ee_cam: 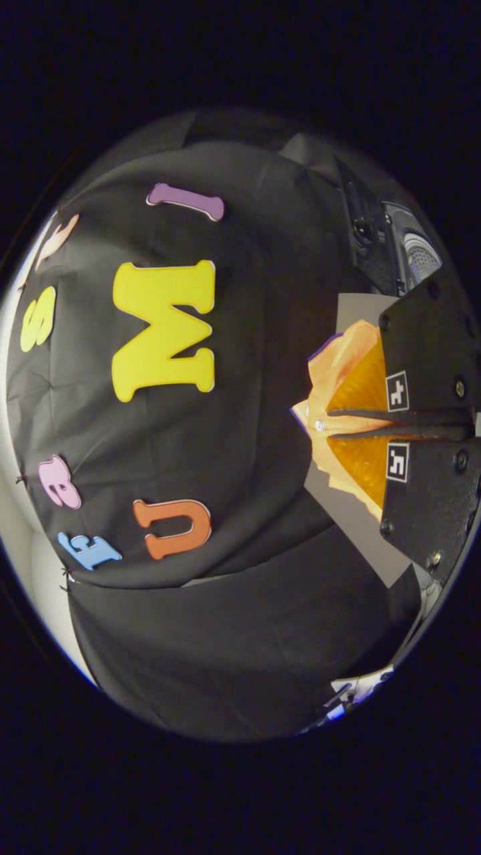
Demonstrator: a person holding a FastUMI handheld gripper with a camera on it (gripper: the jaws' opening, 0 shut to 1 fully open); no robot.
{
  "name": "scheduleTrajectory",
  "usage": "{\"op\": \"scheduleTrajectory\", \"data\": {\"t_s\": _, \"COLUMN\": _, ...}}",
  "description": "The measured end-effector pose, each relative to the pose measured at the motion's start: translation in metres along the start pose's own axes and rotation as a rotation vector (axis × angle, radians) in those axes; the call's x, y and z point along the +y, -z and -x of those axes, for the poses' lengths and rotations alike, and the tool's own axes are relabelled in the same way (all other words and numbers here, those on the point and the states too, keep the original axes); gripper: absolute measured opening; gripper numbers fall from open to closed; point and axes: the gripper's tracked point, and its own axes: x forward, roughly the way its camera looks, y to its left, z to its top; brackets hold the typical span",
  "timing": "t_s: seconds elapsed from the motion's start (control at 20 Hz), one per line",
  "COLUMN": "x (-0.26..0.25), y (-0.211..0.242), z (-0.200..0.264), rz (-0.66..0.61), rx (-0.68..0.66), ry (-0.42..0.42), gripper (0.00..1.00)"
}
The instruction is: Put the clothes into the washing machine and then close the washing machine lid.
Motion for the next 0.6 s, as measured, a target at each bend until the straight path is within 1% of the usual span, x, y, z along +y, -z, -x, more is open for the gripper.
{"op": "scheduleTrajectory", "data": {"t_s": 0.15, "x": -0.017, "y": -0.008, "z": 0.012, "rz": -0.002, "rx": -0.014, "ry": 0.010, "gripper": 0.04}}
{"op": "scheduleTrajectory", "data": {"t_s": 0.3, "x": -0.052, "y": -0.005, "z": 0.022, "rz": -0.025, "rx": -0.014, "ry": 0.054, "gripper": 0.04}}
{"op": "scheduleTrajectory", "data": {"t_s": 0.6, "x": -0.154, "y": 0.007, "z": 0.048, "rz": -0.074, "rx": -0.004, "ry": 0.184, "gripper": 0.04}}
